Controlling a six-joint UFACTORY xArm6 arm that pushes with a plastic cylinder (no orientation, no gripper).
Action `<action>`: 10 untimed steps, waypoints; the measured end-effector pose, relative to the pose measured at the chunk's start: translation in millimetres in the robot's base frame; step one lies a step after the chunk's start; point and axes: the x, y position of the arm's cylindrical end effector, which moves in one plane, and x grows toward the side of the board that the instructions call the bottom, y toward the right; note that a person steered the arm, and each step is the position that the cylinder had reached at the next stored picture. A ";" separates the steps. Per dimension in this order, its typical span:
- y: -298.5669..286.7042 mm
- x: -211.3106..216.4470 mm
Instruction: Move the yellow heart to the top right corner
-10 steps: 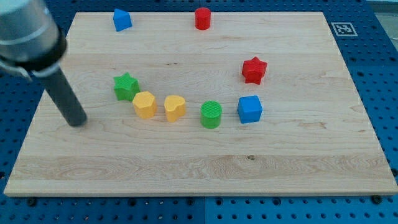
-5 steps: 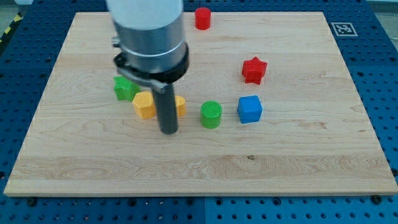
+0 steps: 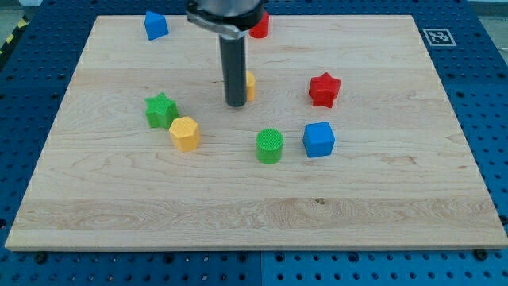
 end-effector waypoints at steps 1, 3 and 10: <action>14.5 -24.6; 14.5 -71.2; 161.3 -136.7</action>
